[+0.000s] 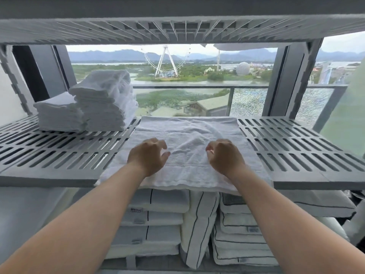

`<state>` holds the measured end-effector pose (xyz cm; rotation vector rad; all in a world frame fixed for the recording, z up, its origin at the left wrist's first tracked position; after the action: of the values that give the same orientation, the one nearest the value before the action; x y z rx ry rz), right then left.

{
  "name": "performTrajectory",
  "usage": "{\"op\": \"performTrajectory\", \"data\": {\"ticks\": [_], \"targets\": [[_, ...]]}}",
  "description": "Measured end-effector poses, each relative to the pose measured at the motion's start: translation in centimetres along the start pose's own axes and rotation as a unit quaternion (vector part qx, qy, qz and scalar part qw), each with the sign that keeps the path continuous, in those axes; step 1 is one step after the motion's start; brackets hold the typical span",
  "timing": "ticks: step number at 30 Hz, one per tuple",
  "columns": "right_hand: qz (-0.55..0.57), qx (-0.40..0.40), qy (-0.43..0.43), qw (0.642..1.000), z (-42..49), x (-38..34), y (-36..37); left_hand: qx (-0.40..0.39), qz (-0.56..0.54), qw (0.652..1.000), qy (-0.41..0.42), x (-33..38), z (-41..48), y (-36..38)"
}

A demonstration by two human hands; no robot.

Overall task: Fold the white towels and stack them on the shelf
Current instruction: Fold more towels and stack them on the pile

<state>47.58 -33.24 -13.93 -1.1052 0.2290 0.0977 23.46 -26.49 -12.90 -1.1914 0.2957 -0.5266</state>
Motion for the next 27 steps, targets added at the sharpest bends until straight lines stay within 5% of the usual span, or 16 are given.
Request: {"op": "performTrajectory", "data": {"ticks": [5, 9, 15, 17, 22, 27], "targets": [[0.021, -0.085, 0.045, 0.995, 5.5, 2.6, 2.6, -0.096, -0.027, 0.993, -0.062, -1.8, 3.8, 2.6], [0.035, -0.058, 0.107, 0.992, 9.9, 5.4, 3.4, 0.026, 0.090, 0.995, -0.043, -2.5, 7.9, 3.0], [-0.005, -0.073, 0.123, 0.990, 15.5, 8.5, 4.6, 0.068, 0.097, 0.993, -0.013, -3.0, 15.6, 4.8], [0.010, -0.108, 0.094, 0.990, 16.6, 9.0, 5.8, 0.035, 0.052, 0.998, 0.013, -2.4, 18.4, 6.3], [0.084, -0.180, 0.147, 0.969, 17.9, 11.8, 7.8, -0.192, -0.030, 0.980, 0.047, -3.8, 22.3, 10.6], [0.048, -0.221, 0.222, 0.948, 19.8, 13.5, 7.1, -0.235, -0.017, 0.970, 0.052, -5.5, 23.1, 12.0]]}}
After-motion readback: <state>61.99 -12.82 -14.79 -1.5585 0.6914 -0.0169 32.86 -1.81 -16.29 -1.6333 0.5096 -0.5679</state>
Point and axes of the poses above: each hand's wrist, its own z-axis towards the middle knuckle, its own y-axis out of the palm, x = y × z, the point moved 2 cm from there along z, towards the middle knuckle, and after that the axes turned 4 degrees about -x, right-handed, at the moved point
